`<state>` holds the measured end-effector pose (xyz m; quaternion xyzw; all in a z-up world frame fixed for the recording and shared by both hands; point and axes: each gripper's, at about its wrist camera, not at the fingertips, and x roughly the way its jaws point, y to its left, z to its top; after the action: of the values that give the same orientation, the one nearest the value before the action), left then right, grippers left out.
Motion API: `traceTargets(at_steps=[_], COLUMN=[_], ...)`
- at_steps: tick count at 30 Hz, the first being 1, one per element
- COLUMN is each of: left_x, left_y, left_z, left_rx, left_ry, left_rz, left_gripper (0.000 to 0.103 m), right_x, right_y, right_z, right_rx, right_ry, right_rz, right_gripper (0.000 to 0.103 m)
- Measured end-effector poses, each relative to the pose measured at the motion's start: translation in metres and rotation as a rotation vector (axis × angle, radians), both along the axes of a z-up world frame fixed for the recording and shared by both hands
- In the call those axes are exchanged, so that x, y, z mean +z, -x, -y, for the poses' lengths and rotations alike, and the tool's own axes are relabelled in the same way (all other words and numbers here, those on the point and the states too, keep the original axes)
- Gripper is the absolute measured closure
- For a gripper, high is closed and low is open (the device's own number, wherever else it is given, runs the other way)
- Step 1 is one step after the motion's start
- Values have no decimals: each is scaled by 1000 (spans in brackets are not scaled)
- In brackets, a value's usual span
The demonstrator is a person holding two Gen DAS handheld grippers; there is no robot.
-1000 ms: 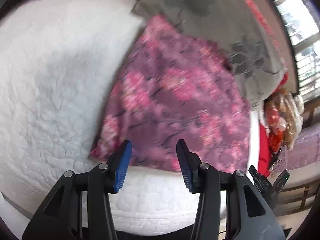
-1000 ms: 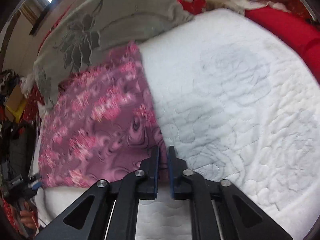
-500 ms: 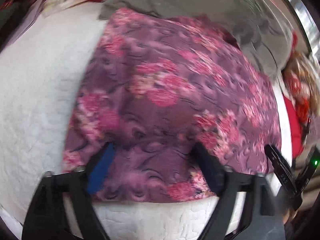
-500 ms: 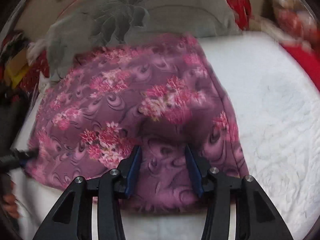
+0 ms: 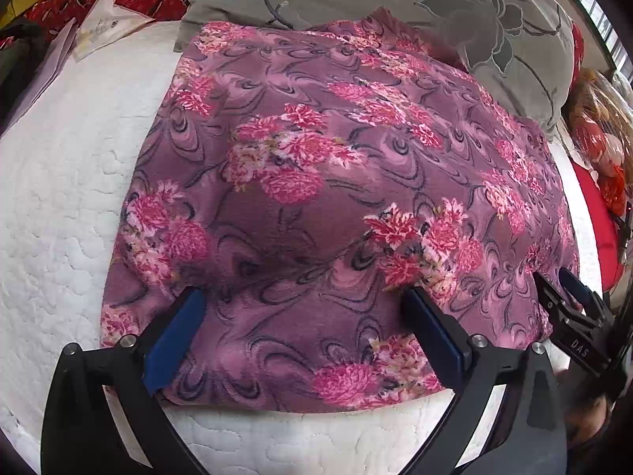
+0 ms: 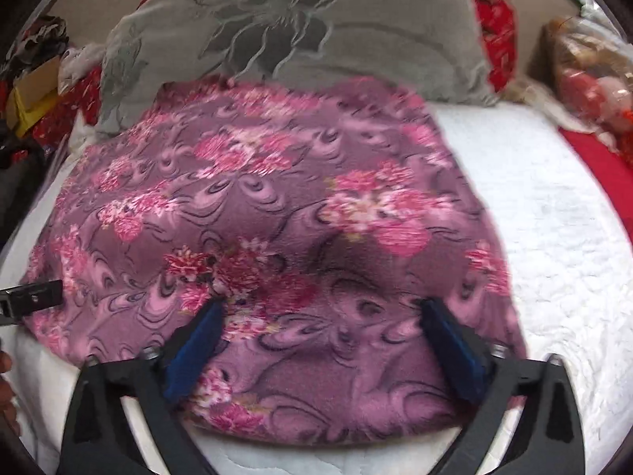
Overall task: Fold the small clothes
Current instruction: 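Open both tools and release the folded shirt onto the bed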
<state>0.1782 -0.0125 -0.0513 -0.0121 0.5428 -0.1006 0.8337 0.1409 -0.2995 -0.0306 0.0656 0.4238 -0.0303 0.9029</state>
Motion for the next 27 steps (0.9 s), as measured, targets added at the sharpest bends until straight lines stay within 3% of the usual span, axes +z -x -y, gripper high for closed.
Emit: traceTargets(at_steps=[3, 7, 11, 14, 18, 20, 22, 24, 25, 27], left_x=[8, 40, 55, 47, 3, -2, 1, 10, 21, 35], left_y=[-4, -26, -69, -97, -116, -116, -118, -116, -107, -91], left_z=[0, -11, -23, -28, -35, -41, -41, -43, -45, -50], left_rx=[-7, 8, 52, 82, 117, 140, 124, 114, 107, 102], left_ry=[-2, -20, -24, -53, -96, -55, -68, -71, -69, -56], left_rz=[-5, 109, 121, 119, 15, 53, 35, 34, 54, 99], left_gripper=[2, 2, 2, 2, 0, 0, 0, 5, 5, 5], right_x=[6, 38, 66, 69, 42, 15, 22, 28, 36, 53], right_y=[-6, -11, -45, -81, -123, -142, -141, -138, -128, -105], right_z=[3, 33, 98, 122, 127, 122, 111, 111, 110, 105], right_rx=[25, -49, -229, -267, -314, -325, -319, -312, -306, -256], right_ry=[8, -12, -160, -224, -203, -96, 4, -6, -16, -67], right_rz=[-40, 72, 137, 139, 51, -74, -35, -39, -10, 67], right_gripper=[1, 5, 8, 14, 24, 25, 22, 29, 42, 39])
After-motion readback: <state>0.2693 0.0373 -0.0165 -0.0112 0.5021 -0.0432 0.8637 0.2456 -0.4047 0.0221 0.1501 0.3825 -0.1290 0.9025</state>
